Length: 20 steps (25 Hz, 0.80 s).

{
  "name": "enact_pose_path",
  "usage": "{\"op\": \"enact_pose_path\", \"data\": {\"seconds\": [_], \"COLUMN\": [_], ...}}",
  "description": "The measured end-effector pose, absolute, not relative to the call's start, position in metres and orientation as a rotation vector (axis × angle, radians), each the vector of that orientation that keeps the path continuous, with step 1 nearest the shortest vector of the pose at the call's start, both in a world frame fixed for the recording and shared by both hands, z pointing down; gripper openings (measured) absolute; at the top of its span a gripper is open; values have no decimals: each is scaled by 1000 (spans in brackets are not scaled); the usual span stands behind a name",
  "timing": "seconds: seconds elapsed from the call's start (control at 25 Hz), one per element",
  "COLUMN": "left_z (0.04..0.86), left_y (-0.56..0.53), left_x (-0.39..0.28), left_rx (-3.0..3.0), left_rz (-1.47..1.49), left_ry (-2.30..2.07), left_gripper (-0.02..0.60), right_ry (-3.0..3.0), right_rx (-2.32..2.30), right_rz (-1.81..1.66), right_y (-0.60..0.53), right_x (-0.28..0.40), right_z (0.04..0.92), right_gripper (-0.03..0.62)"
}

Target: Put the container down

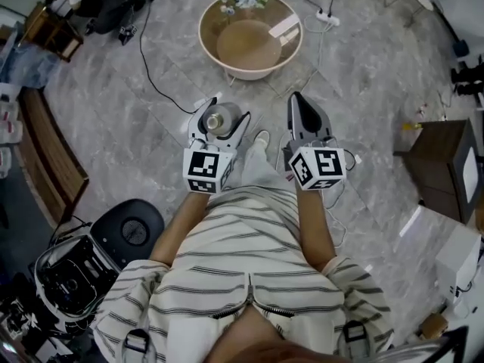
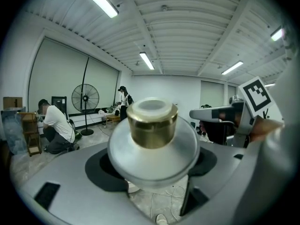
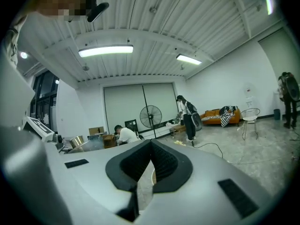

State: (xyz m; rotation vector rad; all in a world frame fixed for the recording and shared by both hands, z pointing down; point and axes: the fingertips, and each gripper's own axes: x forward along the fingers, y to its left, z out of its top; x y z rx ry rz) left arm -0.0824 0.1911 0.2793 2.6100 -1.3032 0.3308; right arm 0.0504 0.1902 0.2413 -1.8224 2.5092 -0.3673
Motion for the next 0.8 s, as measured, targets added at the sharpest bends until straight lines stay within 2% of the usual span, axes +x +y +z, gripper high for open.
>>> {"op": "enact_pose_path", "data": {"seconds": [0.48,0.8], "left_z": [288,316], "left_y": [68,28], "left_x": [-27,-6], "left_rx": [2562,2520], "left_rz": [351,408], "left_ry": [-1361,-1371], "left_gripper": [331,331], "right_ry": [2593,2660], "right_rx": [-1744,-1693], "right_rz": [-403,-451], "right_y": [61,29], "right_x": [102,111], "right_z": [252,280], "right_gripper": [8,8]}}
